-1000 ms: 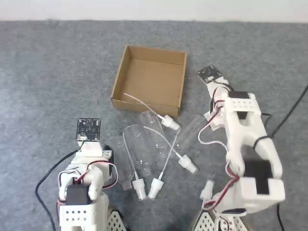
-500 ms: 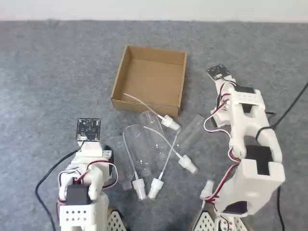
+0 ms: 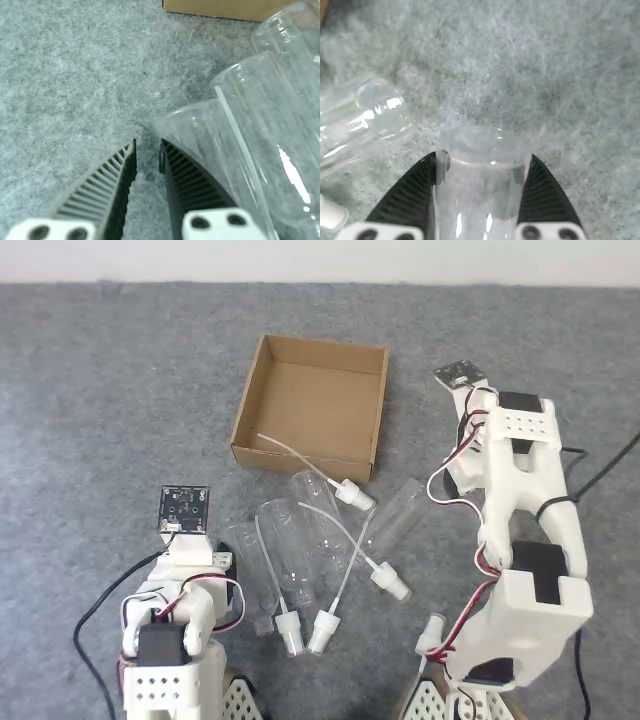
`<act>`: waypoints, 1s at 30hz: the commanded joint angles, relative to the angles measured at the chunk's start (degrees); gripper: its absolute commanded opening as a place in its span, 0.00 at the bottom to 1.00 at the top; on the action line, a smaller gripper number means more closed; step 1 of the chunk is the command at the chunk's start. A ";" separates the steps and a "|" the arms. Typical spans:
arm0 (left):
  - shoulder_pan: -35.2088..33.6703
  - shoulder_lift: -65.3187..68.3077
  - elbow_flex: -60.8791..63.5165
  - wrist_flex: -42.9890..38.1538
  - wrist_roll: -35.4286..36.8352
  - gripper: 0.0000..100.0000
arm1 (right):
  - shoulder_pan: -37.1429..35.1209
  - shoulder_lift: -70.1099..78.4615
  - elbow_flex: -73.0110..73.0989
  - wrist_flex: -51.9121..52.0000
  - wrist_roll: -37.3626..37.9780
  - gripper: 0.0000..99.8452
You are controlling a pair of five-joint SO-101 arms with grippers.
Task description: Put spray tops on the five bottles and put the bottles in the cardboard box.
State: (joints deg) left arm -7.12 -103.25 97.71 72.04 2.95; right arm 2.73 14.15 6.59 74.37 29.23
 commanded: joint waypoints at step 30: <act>0.26 -0.97 -1.10 0.18 -0.44 0.08 | 6.64 -14.55 -3.16 9.10 -64.26 0.06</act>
State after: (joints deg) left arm -7.12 -103.25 97.71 72.04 2.95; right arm 8.53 4.04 6.59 81.67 -30.02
